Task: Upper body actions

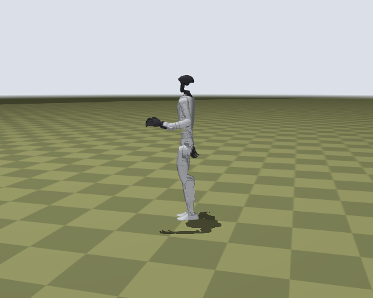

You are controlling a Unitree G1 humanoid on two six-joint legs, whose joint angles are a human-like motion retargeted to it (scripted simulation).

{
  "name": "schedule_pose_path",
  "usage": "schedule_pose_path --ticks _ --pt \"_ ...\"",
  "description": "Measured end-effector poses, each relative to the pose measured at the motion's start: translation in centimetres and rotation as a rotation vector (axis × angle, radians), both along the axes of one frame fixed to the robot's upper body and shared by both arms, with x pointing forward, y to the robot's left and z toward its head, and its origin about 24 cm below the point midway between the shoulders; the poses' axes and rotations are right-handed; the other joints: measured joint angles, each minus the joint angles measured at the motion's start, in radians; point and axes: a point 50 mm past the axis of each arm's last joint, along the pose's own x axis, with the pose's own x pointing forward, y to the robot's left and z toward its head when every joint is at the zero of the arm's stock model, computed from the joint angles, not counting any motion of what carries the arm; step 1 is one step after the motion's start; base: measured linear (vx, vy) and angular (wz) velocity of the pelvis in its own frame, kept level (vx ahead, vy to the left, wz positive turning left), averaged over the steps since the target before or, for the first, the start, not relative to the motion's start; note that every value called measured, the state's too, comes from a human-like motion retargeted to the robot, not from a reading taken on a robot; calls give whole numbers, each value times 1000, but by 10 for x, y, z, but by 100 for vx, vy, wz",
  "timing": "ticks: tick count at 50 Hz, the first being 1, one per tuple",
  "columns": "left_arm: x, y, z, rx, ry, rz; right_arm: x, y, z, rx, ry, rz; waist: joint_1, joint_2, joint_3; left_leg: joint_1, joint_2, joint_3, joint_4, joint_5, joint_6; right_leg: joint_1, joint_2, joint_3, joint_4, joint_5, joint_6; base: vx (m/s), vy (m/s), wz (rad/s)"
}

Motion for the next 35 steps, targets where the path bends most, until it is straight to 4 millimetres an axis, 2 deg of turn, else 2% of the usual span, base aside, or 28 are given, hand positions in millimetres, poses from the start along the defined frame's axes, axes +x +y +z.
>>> schedule_pose_path --ticks 4,7,10,11,18,21,25,29,32,35 --pt "-11 3 -80 -10 557 -149 -2 2 0 1 2 -56 -9 -2 8 0 -4 -13 3 3 2 9 1 -13 -3 -2 -3 -1 -1 11" --pt "-35 0 -135 -198 950 -182 1 4 -1 2 -9 -50 -23 -2 15 0 -3 -26 5 6 2 13 -8 -26 -2 -1 5 -1 -1 16" --pt "-52 -13 -165 -398 1164 -222 7 4 -1 -7 -45 -4 -24 0 22 1 1 -24 6 6 2 12 -14 -24 3 0 14 0 0 0" --pt "-57 -14 -172 -411 1196 -197 9 5 -2 -11 -57 15 -24 1 23 1 2 -22 6 6 2 11 -14 -23 3 1 14 0 0 0" --pt "-99 -24 -210 -403 1405 42 15 9 -3 -21 -113 66 -17 3 18 -2 3 -17 6 6 1 6 -18 -19 5 3 17 0 0 0" --pt "-132 -43 -225 -555 1620 161 16 11 -3 -12 -113 48 -14 3 16 -3 1 -22 7 7 2 7 -20 -23 5 1 18 0 0 0" --pt "-175 -65 -227 -800 1929 255 17 13 -4 1 -116 24 -12 3 15 -5 -2 -26 8 7 3 12 -17 -26 2 -1 15 0 0 0" --pt "-201 -69 -224 -632 2116 257 19 16 -4 25 -100 24 -14 2 14 -5 -2 -24 7 7 3 14 -15 -23 0 -3 15 0 0 0" --pt "-208 -70 -226 -474 2137 194 19 15 -4 29 -92 26 -13 3 15 -4 -2 -22 7 6 4 14 -14 -21 -1 -3 14 0 0 0" --pt "-213 -76 -227 -411 2134 170 17 15 -4 30 -93 16 -27 9 11 14 -17 -46 -10 -1 16 15 -8 -43 -3 -7 14 -1 0 25"
